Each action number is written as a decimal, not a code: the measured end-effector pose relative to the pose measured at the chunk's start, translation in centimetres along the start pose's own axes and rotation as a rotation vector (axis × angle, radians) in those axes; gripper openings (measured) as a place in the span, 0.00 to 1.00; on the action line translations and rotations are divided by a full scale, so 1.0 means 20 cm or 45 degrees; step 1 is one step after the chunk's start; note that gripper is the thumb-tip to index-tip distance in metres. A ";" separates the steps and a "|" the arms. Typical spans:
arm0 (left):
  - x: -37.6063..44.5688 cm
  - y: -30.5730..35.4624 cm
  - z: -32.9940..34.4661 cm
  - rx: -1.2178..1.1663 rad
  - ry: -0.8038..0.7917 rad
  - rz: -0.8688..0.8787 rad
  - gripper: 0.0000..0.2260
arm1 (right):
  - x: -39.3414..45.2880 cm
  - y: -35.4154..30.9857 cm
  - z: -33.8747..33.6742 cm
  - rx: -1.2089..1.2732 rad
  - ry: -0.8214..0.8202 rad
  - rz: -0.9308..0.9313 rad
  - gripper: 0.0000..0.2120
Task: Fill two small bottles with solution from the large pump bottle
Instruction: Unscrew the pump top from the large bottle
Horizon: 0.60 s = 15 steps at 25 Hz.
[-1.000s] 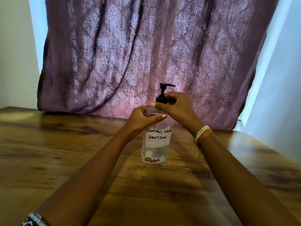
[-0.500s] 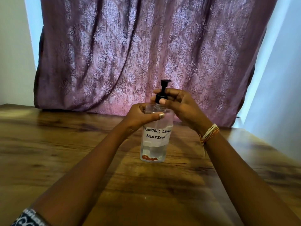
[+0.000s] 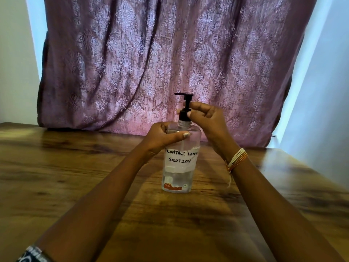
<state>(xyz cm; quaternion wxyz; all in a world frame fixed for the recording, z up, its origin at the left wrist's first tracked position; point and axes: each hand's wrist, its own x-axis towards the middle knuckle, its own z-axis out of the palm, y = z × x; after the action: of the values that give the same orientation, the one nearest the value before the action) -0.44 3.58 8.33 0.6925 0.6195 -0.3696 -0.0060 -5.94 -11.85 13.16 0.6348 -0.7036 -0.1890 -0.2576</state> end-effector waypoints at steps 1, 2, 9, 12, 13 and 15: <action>0.00 0.00 0.00 0.004 0.002 0.000 0.13 | 0.00 0.00 0.00 -0.008 -0.059 0.008 0.16; 0.00 0.00 0.00 0.007 0.001 0.002 0.12 | 0.00 -0.01 0.01 -0.048 -0.086 0.019 0.19; -0.01 0.01 0.00 0.008 -0.022 0.032 0.15 | -0.04 -0.02 0.03 -0.027 0.075 0.034 0.18; -0.02 0.01 0.00 0.013 -0.028 0.046 0.14 | -0.03 -0.02 0.04 -0.008 -0.041 0.068 0.22; -0.02 0.01 0.00 0.013 -0.026 0.053 0.14 | -0.03 -0.02 0.05 -0.095 -0.025 0.058 0.26; -0.02 0.01 0.00 0.019 -0.022 0.061 0.13 | -0.04 -0.02 0.05 -0.181 0.059 0.043 0.31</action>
<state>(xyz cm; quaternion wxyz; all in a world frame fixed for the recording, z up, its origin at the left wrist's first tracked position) -0.87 3.80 8.37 0.6846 0.6154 -0.3905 0.0081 -6.67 -10.74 12.97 0.5916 -0.7438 -0.1435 -0.2759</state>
